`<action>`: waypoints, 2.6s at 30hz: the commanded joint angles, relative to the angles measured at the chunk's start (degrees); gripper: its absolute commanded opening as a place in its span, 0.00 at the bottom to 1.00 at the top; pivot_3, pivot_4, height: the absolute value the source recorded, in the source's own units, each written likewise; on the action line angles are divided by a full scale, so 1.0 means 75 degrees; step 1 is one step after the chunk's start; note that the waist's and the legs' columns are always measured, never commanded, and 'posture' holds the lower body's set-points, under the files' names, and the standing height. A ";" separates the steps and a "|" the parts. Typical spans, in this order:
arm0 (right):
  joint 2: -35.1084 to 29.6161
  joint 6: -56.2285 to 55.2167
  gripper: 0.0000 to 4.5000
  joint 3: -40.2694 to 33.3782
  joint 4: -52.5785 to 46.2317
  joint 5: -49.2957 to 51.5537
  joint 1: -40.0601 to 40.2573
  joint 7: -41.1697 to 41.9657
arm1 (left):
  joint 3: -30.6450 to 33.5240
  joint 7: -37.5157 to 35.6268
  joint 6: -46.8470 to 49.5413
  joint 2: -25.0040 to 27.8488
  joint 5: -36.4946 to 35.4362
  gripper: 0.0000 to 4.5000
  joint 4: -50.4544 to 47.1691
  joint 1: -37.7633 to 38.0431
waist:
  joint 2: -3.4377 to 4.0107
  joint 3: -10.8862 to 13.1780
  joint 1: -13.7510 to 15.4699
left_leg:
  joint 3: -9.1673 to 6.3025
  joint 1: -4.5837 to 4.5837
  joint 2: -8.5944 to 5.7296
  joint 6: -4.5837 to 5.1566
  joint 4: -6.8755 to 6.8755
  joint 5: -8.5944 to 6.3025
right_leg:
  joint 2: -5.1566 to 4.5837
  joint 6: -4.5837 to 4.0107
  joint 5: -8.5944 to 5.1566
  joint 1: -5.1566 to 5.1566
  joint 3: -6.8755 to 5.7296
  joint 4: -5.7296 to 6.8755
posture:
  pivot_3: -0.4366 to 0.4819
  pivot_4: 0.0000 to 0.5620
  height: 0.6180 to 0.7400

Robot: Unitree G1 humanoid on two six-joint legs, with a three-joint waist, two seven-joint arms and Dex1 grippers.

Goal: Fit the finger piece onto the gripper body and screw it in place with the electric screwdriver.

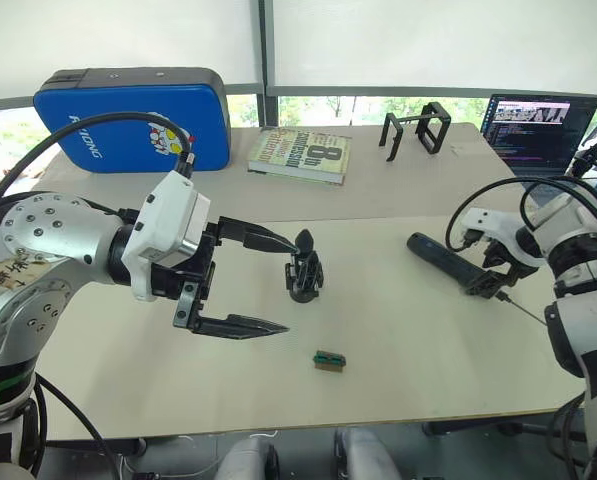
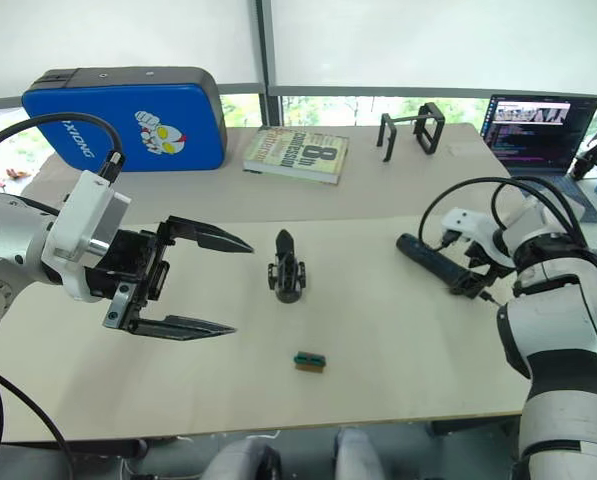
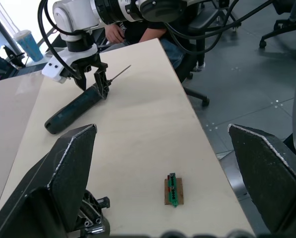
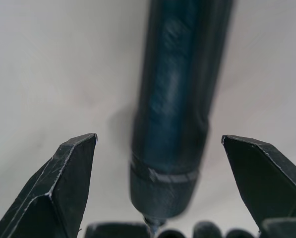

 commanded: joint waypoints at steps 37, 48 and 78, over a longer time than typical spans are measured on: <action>0.0396 0.0032 0.45 0.0092 0.0385 -0.0281 -0.0002 -0.0866 | 0.0189 0.0058 -0.0141 0.0103 0.0176 1.00 -0.0170 -0.0143 | -0.0011 0.0000 -0.0029 | -0.0006 0.0014 -0.0007 0.0001 0.0001 -0.0001 | -0.0001 0.0003 -0.0001 0.0011 0.0007 0.0001 | 0.48 0.27 1.00; -0.0417 -0.2585 0.42 -0.0845 -0.0407 0.0736 -0.0239 -0.0076 | 0.0121 0.0530 -0.0226 -0.0347 0.0170 1.00 -0.0359 0.1025 | 0.0023 0.0027 -0.0075 | 0.0006 0.0014 0.0002 -0.0008 -0.0012 0.0004 | 0.0014 0.0000 0.0000 -0.0012 0.0033 0.0008 | 0.48 0.27 1.00; 0.1709 0.2441 0.42 -0.5969 -1.5415 0.8599 0.9493 -0.3016 | -0.2365 -0.1631 -0.3975 -0.2040 0.3232 1.00 0.2444 0.2946 | 0.0030 0.0036 0.0339 | 0.0017 0.0028 0.0072 0.0064 0.0008 -0.0043 | 0.0098 -0.0020 -0.0054 0.0004 0.0081 0.0004 | 0.48 0.27 1.00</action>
